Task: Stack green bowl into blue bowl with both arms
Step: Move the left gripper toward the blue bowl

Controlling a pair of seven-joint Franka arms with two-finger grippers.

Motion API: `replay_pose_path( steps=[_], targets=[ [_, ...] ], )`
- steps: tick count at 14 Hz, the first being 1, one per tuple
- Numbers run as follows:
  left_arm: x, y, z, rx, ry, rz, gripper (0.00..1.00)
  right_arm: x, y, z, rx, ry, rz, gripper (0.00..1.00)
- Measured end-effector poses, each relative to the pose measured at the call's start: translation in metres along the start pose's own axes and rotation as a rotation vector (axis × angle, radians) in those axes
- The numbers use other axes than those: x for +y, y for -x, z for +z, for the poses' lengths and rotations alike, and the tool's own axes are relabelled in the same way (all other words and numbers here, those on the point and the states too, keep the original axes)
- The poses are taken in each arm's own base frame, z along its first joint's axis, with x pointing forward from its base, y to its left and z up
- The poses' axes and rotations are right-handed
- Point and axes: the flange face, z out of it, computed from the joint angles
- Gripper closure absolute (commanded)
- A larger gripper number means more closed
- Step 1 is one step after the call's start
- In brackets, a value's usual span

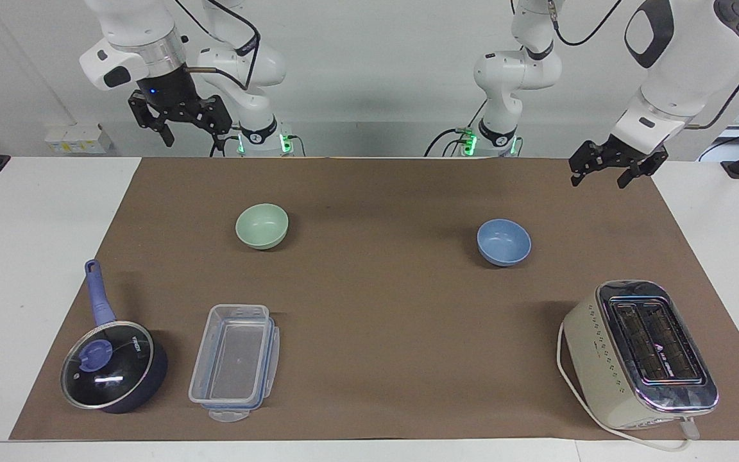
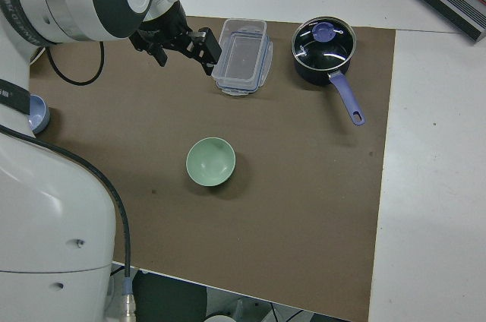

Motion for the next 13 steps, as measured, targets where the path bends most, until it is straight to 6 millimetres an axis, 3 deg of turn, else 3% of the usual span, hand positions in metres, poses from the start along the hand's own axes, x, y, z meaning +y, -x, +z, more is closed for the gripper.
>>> replay_pose_path(
  steps=[9, 13],
  targets=[
    [0.005, -0.005, 0.084, 0.008, -0.002, 0.008, 0.00, 0.009, -0.002, 0.000, -0.001, -0.002, 0.018, 0.00],
    [0.016, -0.003, 0.127, 0.021, -0.005, 0.029, 0.00, 0.009, -0.002, 0.000, -0.001, -0.002, 0.018, 0.00]
  ],
)
